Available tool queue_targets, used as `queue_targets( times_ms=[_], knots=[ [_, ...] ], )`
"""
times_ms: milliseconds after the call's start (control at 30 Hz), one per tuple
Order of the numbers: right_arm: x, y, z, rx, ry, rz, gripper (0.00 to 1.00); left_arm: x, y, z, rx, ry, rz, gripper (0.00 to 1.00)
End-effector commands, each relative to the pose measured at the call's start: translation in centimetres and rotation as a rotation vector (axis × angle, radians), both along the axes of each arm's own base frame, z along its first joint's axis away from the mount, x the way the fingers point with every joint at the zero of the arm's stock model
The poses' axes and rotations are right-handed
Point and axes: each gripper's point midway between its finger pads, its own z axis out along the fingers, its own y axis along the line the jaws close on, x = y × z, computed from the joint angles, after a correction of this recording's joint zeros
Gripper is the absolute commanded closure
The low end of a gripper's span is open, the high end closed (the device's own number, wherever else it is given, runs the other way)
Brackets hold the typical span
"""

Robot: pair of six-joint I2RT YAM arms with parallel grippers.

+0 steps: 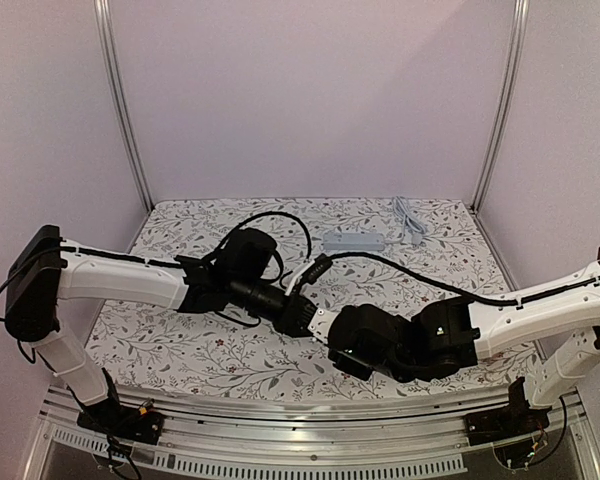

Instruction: Insert the plug

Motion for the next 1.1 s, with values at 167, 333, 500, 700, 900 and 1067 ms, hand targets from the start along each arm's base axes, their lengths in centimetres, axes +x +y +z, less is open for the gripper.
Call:
queue_targets(
  times_ms=[167, 333, 500, 700, 900, 1067],
  knots=[
    [0.6, -0.6, 1.6, 0.072, -0.033, -0.072, 0.07, 0.4, -0.1, 0.8, -0.039, -0.002, 0.017, 1.00],
    [0.6, -1.6, 1.3, 0.094, -0.024, -0.102, 0.01, 1.3, 0.3, 0.9, -0.044, 0.002, 0.050, 1.00],
    [0.6, -2.2, 2.0, 0.185, -0.005, -0.144, 0.01, 3.0, 1.2, 0.2, 0.011, -0.023, 0.126, 1.00],
    [1.7, -2.9, 3.2, 0.317, -0.045, -0.263, 0.01, 5.9, 4.3, -0.5, 0.158, -0.098, 0.275, 1.00],
    [4.4, -3.2, 5.9, 0.561, -0.043, -0.351, 0.01, 7.9, 7.4, -0.1, 0.264, -0.149, 0.410, 1.00],
    [6.4, -3.5, 7.9, 0.727, -0.043, -0.383, 0.01, 9.9, 10.4, 0.5, 0.415, -0.244, 0.530, 1.00]
  ],
)
